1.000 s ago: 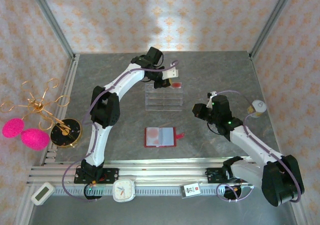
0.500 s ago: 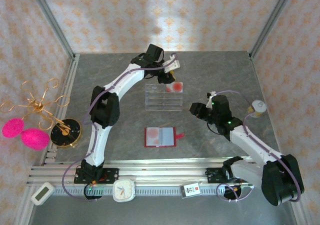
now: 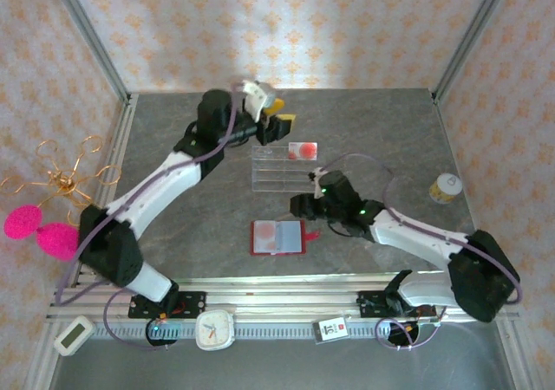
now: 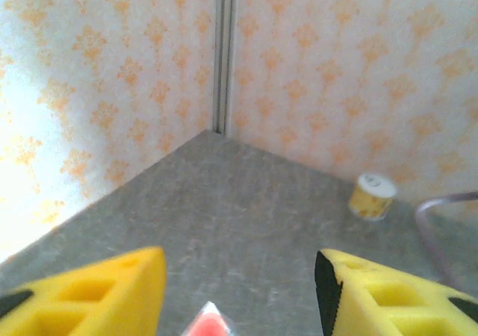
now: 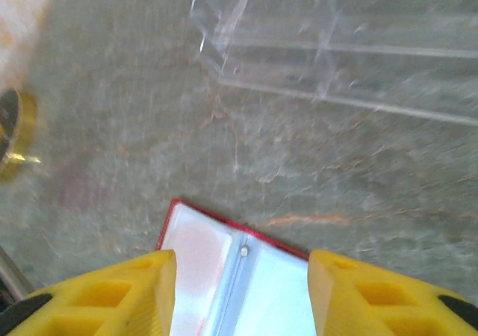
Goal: Take the credit cards out of the card holder
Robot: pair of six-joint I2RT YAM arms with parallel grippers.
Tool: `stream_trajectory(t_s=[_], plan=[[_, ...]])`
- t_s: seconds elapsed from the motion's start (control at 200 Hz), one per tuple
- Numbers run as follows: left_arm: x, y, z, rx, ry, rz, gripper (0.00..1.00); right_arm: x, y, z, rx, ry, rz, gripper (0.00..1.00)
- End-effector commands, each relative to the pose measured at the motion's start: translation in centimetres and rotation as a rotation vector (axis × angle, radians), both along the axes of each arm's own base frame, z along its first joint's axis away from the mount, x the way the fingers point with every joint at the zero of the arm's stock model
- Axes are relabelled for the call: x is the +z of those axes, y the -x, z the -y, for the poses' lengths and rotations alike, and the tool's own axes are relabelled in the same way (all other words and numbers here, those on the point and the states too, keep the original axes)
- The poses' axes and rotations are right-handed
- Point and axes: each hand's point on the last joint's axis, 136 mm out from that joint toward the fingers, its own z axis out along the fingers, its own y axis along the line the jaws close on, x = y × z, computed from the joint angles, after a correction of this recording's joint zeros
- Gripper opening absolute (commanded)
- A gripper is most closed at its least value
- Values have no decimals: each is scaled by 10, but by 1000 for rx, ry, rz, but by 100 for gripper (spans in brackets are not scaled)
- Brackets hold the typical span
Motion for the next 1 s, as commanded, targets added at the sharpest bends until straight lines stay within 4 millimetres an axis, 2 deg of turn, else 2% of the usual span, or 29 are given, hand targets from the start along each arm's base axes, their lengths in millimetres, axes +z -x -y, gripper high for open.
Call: stream_trajectory(t_s=[0.0, 0.09, 0.15, 0.29, 0.521, 0.661, 0.701, 0.806, 0.946, 0.996], plan=[[-6, 18, -20, 92, 320, -142, 58, -7, -1, -19, 24, 114, 85, 49], [-32, 37, -35, 133, 408, -249, 58, -19, 6, -38, 70, 190, 112, 49], [-59, 46, -44, 183, 404, -324, 57, -24, 11, -50, 98, 237, 140, 49], [-93, 62, -69, 305, 394, -412, 56, -39, 18, -68, 140, 321, 167, 48], [-132, 74, -104, 491, 373, -500, 56, -71, 30, -75, 179, 493, 194, 48], [-152, 77, -115, 559, 326, -543, 55, -90, 37, -70, 186, 557, 176, 46], [-157, 78, -116, 571, 317, -553, 54, -94, 37, -67, 185, 567, 169, 43], [-168, 81, -118, 576, 300, -578, 52, -97, 38, -64, 167, 571, 160, 25], [-191, 89, -114, 562, 258, -634, 48, -87, 37, -68, 132, 496, 171, 7], [-200, 94, -111, 550, 237, -657, 44, -81, 37, -70, 120, 458, 176, 1]])
